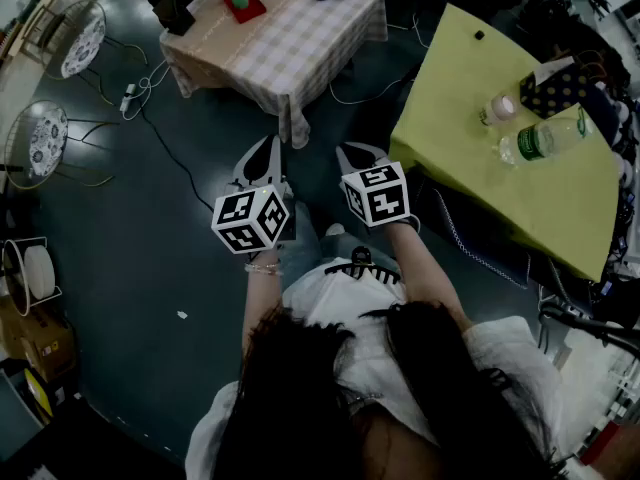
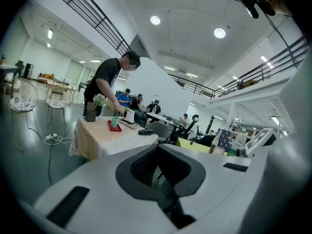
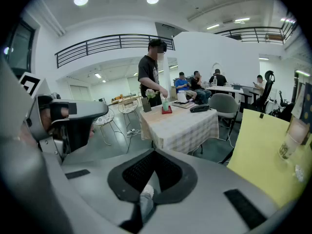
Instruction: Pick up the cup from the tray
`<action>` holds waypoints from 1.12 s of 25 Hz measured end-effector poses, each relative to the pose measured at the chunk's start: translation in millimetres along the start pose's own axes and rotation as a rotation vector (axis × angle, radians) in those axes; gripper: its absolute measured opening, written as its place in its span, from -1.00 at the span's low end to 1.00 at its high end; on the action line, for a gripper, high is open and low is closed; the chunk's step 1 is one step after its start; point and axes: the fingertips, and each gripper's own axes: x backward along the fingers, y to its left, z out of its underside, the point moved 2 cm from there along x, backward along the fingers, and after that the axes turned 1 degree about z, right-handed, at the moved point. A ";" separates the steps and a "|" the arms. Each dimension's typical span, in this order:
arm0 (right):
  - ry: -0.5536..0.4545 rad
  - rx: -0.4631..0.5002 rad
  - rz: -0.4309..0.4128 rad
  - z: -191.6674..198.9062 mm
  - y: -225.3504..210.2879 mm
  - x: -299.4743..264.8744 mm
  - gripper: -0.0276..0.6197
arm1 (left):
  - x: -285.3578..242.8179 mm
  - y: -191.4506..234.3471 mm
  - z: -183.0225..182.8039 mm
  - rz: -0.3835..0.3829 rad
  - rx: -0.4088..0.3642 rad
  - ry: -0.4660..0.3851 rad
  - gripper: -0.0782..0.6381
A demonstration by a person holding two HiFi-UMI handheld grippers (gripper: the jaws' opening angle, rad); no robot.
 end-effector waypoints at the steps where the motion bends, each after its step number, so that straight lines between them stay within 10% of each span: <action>1: 0.000 0.001 0.000 -0.3 -1.2 -0.2 -0.88 | -1.2 -0.7 0.1 0.001 -0.001 0.001 -0.76; 28: -0.056 -0.067 -0.049 -30.2 -7.5 -34.2 -0.86 | -29.6 34.6 -4.6 -0.015 0.037 0.024 -0.76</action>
